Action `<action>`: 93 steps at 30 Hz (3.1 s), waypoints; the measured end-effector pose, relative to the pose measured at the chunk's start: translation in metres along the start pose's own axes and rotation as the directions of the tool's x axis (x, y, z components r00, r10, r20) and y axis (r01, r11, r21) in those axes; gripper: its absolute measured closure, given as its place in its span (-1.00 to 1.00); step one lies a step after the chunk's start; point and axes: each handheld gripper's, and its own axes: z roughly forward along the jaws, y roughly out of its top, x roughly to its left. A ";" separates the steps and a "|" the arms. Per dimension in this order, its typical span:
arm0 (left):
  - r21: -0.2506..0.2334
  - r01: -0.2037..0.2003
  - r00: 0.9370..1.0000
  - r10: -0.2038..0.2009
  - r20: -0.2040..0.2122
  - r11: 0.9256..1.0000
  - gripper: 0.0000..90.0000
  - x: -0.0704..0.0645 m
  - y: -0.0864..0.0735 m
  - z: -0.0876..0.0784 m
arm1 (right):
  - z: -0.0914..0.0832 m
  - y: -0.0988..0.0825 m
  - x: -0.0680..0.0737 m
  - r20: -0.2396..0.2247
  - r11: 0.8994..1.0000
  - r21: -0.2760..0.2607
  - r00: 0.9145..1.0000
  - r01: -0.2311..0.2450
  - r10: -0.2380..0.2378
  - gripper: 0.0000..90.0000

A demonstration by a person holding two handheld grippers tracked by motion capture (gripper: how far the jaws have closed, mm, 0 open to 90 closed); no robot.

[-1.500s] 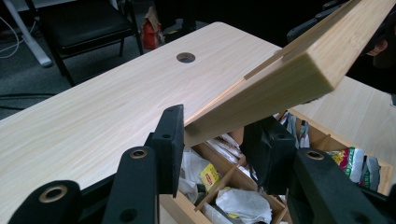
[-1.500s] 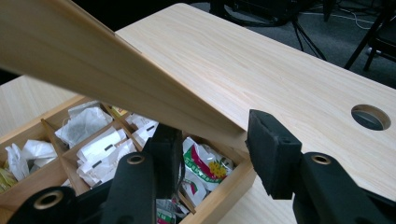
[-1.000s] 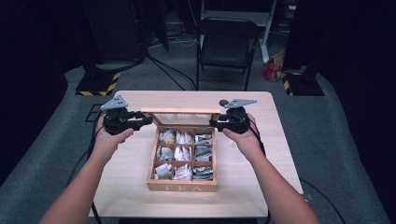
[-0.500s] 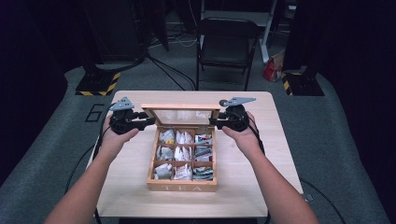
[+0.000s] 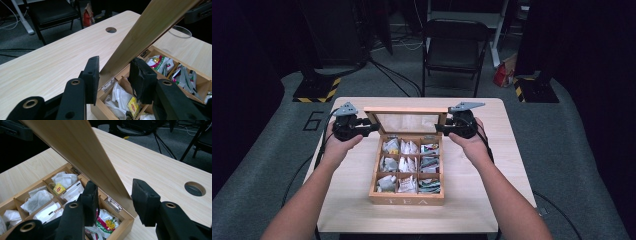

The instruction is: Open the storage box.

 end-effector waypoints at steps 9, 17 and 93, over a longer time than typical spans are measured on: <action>-0.008 0.005 1.000 -0.005 -0.004 1.000 0.35 0.003 0.002 0.003 | 0.005 0.001 -0.004 -0.009 1.000 -0.003 1.000 -0.015 0.015 0.25; -0.008 0.012 1.000 -0.012 -0.008 1.000 0.36 0.005 0.002 0.006 | 0.010 0.000 -0.008 -0.015 0.999 0.006 0.999 -0.034 0.034 0.25; 0.021 0.117 0.992 -0.116 -0.041 0.993 0.30 0.041 0.010 0.058 | 0.012 -0.009 -0.007 0.004 0.998 0.025 0.999 -0.052 0.052 0.25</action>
